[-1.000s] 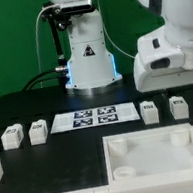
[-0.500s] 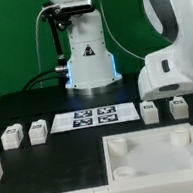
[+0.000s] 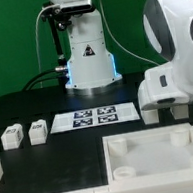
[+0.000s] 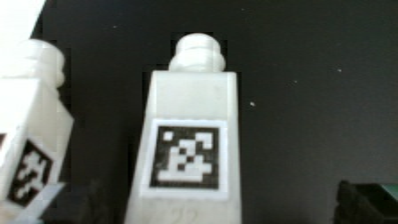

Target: Assemble one leg

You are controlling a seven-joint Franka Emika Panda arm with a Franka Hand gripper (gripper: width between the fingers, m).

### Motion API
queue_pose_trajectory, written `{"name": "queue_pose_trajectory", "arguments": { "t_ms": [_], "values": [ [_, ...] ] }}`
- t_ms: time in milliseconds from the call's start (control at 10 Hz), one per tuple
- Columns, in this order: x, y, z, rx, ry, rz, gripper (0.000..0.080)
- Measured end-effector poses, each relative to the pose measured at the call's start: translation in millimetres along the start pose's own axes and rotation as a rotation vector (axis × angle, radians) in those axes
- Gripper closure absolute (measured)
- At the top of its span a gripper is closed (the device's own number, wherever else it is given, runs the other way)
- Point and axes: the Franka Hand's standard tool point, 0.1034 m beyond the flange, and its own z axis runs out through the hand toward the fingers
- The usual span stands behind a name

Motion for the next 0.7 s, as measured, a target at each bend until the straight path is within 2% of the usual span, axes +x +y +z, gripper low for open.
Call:
{"name": "queue_pose_trajectory", "arguments": {
  "t_ms": [300, 500, 700],
  "values": [
    [0.3, 0.4, 1.0, 0.0, -0.002, -0.001, 0.0177],
    [0.2, 0.4, 1.0, 0.0, -0.002, -0.002, 0.0512],
    [0.2, 0.4, 1.0, 0.0, -0.002, -0.002, 0.0509]
  ]
}}
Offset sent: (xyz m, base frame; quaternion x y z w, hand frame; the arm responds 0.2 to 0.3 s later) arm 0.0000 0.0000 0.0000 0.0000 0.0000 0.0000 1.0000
